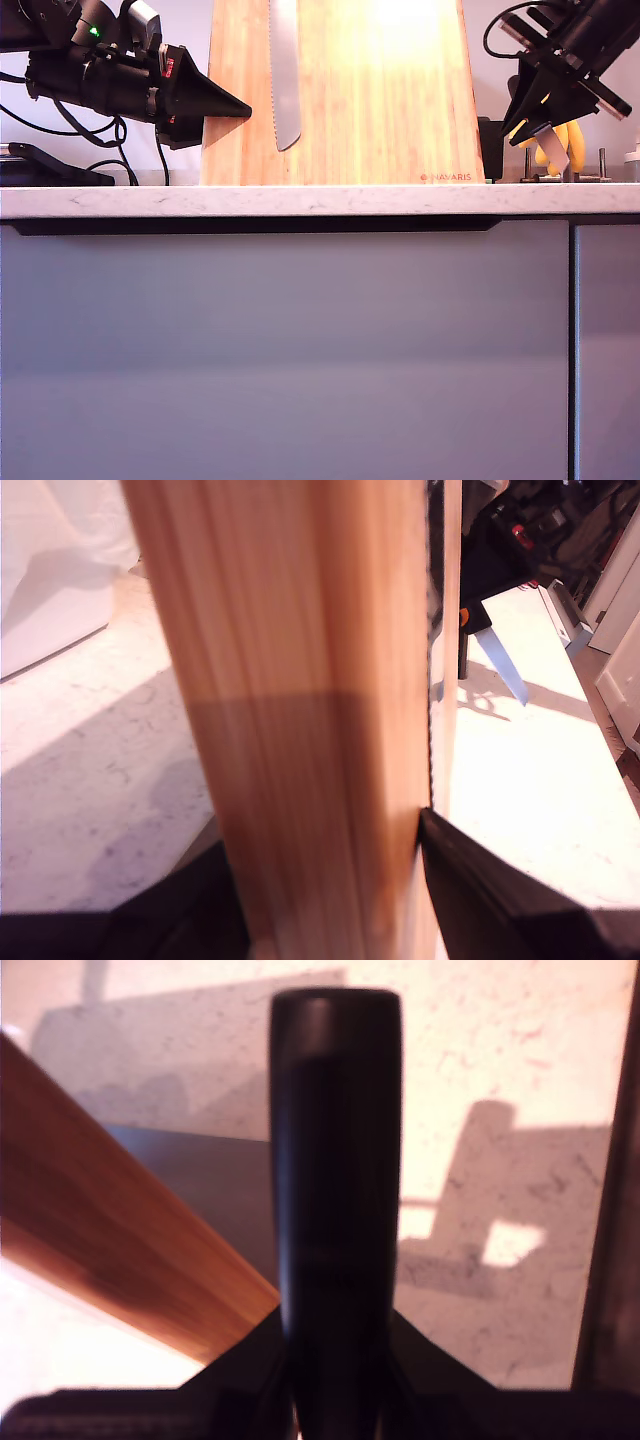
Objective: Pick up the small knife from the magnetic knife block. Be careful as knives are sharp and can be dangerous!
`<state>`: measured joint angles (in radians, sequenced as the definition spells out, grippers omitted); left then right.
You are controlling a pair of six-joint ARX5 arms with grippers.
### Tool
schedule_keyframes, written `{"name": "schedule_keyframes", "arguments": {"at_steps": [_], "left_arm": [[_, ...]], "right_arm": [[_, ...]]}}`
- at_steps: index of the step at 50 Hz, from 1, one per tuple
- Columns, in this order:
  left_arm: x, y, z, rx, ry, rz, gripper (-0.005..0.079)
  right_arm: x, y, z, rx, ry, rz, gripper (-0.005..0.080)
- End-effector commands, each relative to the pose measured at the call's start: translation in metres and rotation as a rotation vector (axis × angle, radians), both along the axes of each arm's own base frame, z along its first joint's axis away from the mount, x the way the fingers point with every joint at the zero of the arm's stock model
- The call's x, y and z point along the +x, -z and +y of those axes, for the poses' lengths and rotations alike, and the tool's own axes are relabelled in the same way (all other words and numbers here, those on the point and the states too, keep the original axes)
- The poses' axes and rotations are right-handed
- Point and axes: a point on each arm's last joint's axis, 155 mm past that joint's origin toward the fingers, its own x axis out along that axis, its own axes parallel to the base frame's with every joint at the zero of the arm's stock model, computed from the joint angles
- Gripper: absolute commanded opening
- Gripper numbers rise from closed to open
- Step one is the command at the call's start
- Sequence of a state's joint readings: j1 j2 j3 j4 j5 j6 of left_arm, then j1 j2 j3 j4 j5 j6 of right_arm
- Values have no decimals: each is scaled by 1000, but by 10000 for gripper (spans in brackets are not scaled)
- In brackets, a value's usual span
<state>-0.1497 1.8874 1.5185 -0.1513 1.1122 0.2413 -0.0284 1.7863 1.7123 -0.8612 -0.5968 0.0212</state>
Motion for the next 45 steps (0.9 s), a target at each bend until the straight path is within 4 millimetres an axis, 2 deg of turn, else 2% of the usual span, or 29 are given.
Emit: {"name": "schedule_keyframes", "arguments": {"at_steps": [1, 9, 19, 31, 35, 45], "left_arm": [[7, 3, 2, 24, -29, -29, -24], [7, 3, 2, 24, -29, -29, -24], [7, 3, 2, 24, -29, -29, -24], [7, 3, 2, 24, -29, -29, -24], [7, 3, 2, 24, -29, -29, -24], [7, 3, 2, 24, -29, -29, -24]], "right_arm": [[2, 25, -1, 28, 6, 75, -13], [2, 45, -1, 42, 6, 139, -13], [4, 59, 2, 65, 5, 181, -13], [7, 61, 1, 59, 7, 176, -10], [6, 62, 1, 58, 6, 181, 32], [6, 62, 1, 57, 4, 182, 214]]}}
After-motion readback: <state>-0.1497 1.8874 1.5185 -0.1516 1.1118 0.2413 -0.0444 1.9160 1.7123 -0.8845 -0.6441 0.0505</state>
